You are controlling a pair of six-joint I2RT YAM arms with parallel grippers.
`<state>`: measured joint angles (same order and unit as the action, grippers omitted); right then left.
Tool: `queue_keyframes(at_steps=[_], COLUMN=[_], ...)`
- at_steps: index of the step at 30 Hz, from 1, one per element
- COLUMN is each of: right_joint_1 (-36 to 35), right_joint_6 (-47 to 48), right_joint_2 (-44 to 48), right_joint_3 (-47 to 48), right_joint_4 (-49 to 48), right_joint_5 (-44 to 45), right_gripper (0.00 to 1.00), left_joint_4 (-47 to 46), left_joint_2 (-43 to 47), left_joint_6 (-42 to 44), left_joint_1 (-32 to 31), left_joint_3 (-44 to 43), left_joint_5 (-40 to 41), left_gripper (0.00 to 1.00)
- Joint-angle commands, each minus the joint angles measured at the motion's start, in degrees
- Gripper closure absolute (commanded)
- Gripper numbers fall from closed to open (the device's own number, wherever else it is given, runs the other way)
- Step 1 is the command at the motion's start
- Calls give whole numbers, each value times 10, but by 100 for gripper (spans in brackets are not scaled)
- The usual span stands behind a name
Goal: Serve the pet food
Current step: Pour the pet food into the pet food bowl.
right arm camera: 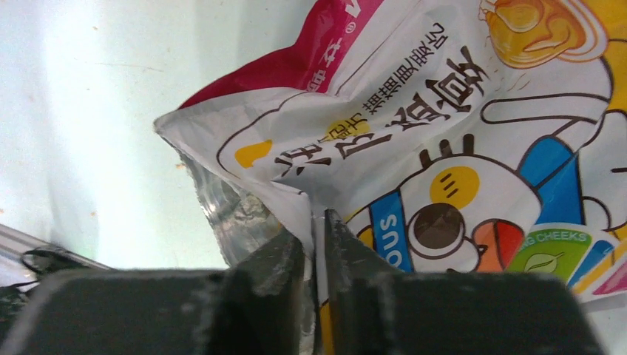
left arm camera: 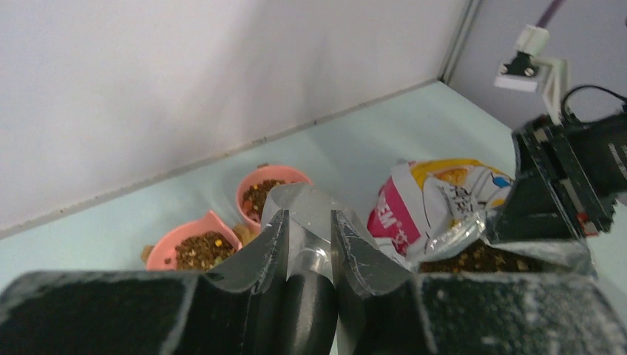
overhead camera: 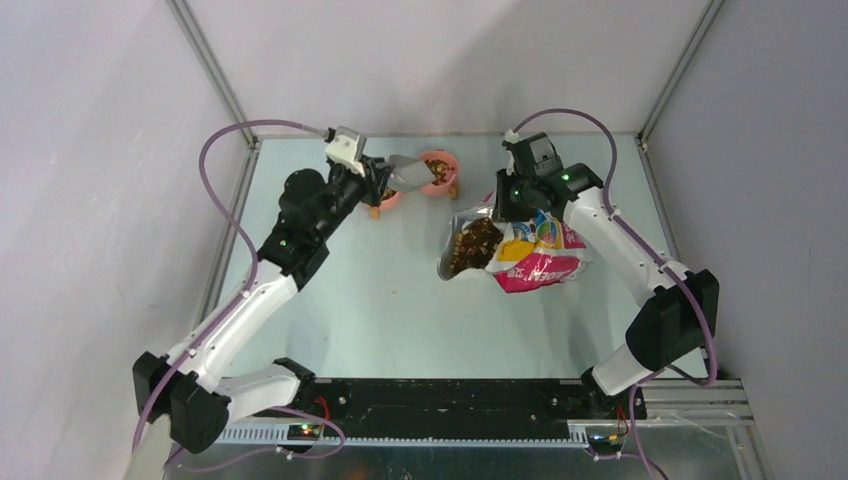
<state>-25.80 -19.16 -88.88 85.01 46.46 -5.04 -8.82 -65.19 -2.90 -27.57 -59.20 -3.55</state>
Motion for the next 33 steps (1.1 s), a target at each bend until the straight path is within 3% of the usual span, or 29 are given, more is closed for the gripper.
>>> queue_keyframes(at_steps=[1, 3, 10, 12, 16, 18, 26, 33], right_joint_1=[-18, -22, -30, -34, -35, -35, -31, 23], right_joint_6=[8, 4, 0, 1, 4, 2, -1, -123], right_joint_2=[-10, -12, -21, -22, 4, 11, 23, 12], right_joint_3=[33, 34, 23, 25, 27, 32, 71, 70], right_joint_4=[14, 15, -6, -12, -37, -45, -93, -254], right_joint_5=[69, 61, 7, -7, -55, -82, -204, -331], right_gripper=[76, 69, 57, 49, 24, 20, 14, 14], left_joint_4=[-40, -47, -50, -39, -21, -13, 13, -37], left_joint_2=[67, 97, 172, 181, 196, 200, 197, 180], left_joint_6=[-26, -35, -51, -49, -44, -38, -14, -24], left_joint_1=[9, 14, 25, 26, 28, 30, 43, 50], left_joint_3=[41, 64, 102, 103, 97, 92, 52, 20], left_joint_5=[-34, -45, -63, -63, -70, -76, -71, -137], left_gripper=[100, 100, 100, 100, 100, 100, 100, 100])
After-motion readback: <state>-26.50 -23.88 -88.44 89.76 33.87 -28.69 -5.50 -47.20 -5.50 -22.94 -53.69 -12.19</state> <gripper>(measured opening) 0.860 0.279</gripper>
